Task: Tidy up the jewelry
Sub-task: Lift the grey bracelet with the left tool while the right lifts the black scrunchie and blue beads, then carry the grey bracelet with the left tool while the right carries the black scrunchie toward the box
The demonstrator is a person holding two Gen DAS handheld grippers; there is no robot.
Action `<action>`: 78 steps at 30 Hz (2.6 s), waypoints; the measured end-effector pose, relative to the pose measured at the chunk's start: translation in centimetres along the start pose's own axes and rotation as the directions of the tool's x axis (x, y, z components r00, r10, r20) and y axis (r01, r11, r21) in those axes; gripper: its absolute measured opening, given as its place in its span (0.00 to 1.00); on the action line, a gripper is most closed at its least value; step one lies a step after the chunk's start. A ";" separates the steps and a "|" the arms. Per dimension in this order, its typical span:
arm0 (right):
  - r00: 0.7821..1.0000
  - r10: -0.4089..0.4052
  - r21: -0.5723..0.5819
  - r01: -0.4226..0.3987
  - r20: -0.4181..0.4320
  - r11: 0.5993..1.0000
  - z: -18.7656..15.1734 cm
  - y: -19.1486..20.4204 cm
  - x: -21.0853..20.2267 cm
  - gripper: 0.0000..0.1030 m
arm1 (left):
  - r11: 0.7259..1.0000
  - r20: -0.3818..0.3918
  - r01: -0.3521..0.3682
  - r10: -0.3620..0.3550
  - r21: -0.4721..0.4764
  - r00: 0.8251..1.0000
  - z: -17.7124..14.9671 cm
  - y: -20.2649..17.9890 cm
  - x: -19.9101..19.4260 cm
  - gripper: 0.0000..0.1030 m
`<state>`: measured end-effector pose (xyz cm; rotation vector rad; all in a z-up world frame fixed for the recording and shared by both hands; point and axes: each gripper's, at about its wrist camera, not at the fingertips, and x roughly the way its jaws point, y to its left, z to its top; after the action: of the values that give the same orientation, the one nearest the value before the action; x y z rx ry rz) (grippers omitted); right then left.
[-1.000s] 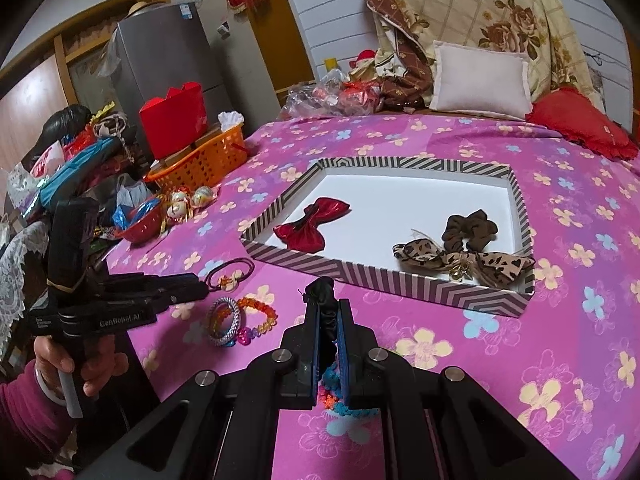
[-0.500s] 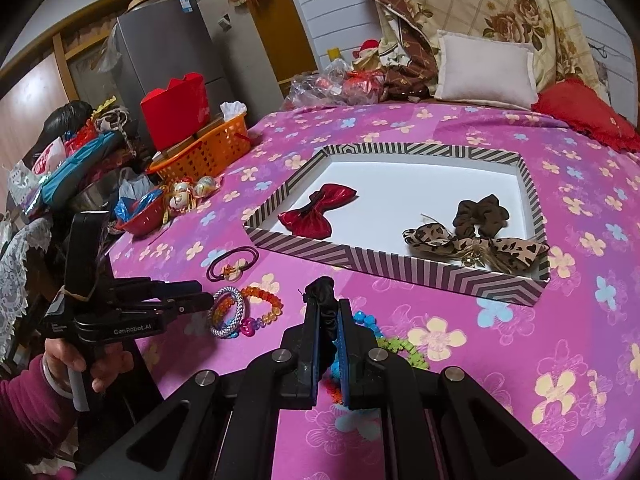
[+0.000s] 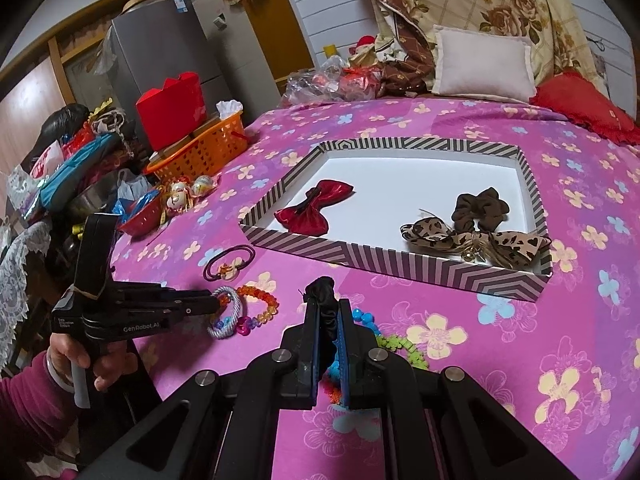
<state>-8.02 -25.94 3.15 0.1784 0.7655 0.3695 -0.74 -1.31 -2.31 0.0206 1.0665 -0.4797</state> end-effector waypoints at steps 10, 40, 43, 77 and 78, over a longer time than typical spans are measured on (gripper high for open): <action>1.000 0.001 -0.005 -0.001 -0.002 1.000 -0.2 0.0 -0.1 0.07 | 0.996 0.047 0.062 -0.059 -0.070 0.997 0.3 0.5 -1.4 0.06; 1.000 0.013 -0.022 -0.013 0.007 1.000 0.4 1.2 -0.5 0.07 | 0.999 0.038 0.028 -0.027 -0.044 0.999 -1.4 1.3 -4.7 0.06; 1.000 0.013 -0.025 -0.013 0.002 1.000 0.3 1.3 -0.3 0.07 | 1.000 0.019 -0.009 0.010 -0.014 1.000 -1.2 1.1 -4.0 0.11; 0.998 0.015 -0.015 -0.014 0.054 1.000 1.9 0.9 -1.7 0.07 | 0.998 0.125 0.012 -0.019 0.057 0.992 1.5 -3.7 -6.1 0.06; 0.998 0.012 -0.016 -0.011 0.056 1.000 2.1 0.8 -1.7 0.07 | 0.998 0.131 0.003 -0.010 0.056 0.991 1.9 -3.8 -6.1 0.05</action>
<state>-7.90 -25.87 5.98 0.1775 0.7059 0.3800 -3.04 -2.99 4.56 0.0337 0.9241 -0.5097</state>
